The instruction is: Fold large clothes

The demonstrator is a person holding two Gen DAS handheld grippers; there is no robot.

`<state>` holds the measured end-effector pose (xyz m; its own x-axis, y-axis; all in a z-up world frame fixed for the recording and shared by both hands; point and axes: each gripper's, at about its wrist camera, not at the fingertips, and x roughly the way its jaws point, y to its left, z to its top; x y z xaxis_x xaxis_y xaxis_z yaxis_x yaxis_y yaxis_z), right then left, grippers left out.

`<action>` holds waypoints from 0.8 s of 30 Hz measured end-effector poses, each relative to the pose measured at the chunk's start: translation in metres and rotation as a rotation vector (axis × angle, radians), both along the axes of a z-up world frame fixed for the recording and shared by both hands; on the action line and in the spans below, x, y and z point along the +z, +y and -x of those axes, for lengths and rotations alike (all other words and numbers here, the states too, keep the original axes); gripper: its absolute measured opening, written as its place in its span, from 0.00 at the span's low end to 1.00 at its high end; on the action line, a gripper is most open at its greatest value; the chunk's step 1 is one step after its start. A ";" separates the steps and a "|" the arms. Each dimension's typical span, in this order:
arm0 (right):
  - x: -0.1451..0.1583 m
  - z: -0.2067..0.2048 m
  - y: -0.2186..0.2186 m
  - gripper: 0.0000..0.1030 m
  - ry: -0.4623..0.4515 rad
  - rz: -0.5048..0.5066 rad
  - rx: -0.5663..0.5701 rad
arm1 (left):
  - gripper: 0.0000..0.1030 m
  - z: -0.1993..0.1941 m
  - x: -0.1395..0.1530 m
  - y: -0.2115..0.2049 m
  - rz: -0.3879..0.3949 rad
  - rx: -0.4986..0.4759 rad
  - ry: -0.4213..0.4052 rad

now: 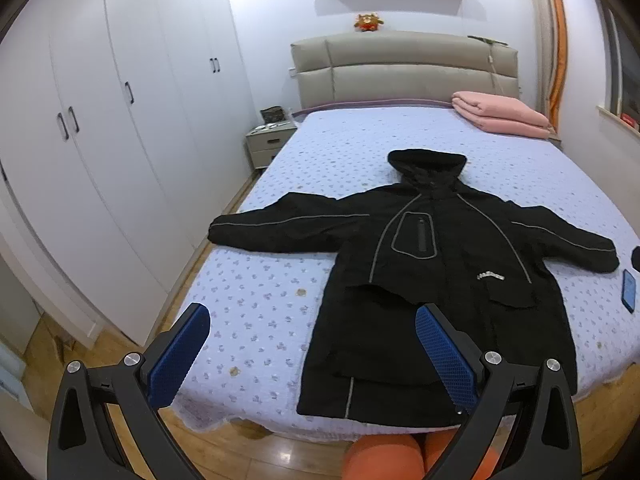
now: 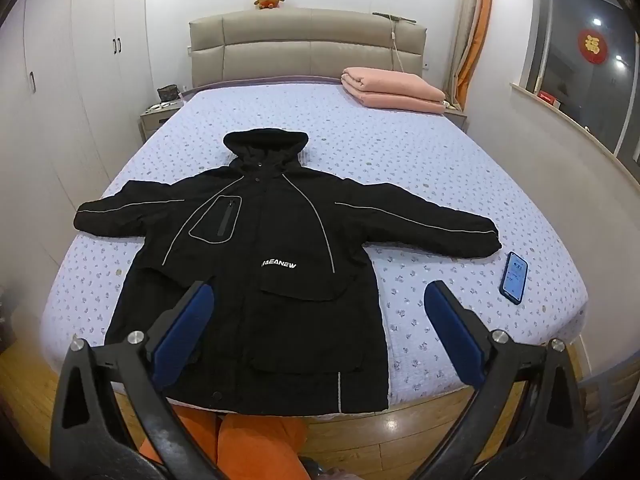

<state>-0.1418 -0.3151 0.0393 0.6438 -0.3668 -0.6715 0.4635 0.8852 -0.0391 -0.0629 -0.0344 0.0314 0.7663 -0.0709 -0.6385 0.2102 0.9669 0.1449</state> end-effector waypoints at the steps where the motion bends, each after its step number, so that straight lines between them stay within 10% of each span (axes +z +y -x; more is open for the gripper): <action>1: 0.001 0.001 0.000 1.00 -0.003 -0.003 0.001 | 0.99 0.001 0.001 -0.001 0.003 -0.001 -0.001; 24: 0.012 0.012 0.013 1.00 -0.024 -0.007 0.030 | 0.99 0.022 0.028 0.006 0.012 0.049 -0.059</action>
<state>-0.1536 -0.3022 0.0517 0.6702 -0.3427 -0.6583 0.4378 0.8988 -0.0223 -0.0849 -0.0281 0.0595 0.8051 -0.0399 -0.5918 0.1541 0.9776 0.1437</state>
